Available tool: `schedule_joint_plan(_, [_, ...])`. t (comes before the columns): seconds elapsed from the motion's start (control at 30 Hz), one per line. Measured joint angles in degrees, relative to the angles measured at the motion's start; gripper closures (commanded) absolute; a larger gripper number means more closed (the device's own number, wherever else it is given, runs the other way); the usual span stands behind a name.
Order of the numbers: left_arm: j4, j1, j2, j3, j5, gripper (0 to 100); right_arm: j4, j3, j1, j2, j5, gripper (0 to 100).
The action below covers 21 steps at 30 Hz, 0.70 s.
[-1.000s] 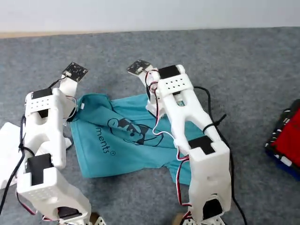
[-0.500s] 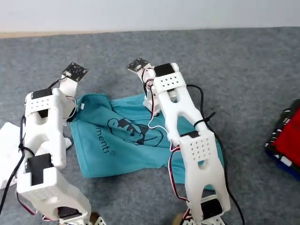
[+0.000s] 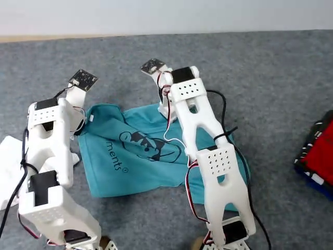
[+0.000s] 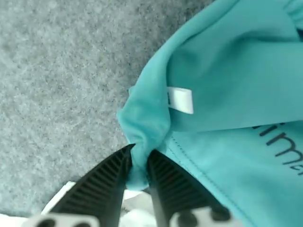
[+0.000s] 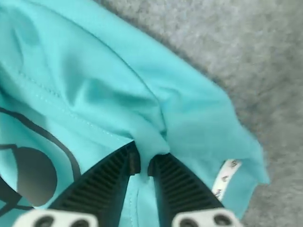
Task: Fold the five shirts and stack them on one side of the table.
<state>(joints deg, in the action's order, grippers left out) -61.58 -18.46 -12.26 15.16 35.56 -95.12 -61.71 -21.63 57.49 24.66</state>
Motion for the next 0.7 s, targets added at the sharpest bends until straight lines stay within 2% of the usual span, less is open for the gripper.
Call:
schedule_joint_plan(0.23, [0.00, 0.09, 1.49, 0.00, 0.00, 99, -3.96, -9.14, 4.31, 0.00, 3.16, 98.7])
schedule_joint_plan(0.4, [0.44, 3.43, 8.18, -0.53, -0.09, 99, -4.31, -17.05, 8.26, 0.00, 7.38, 98.7])
schedule_joint_plan(0.57, [7.82, 5.27, 10.55, -3.69, -5.71, 99, -1.76, -20.75, 11.78, 0.35, 10.37, 98.7])
schedule_joint_plan(0.7, [10.64, 5.80, 9.32, -7.91, -7.12, 97, 2.02, -21.27, 14.86, 0.35, 10.90, 98.7])
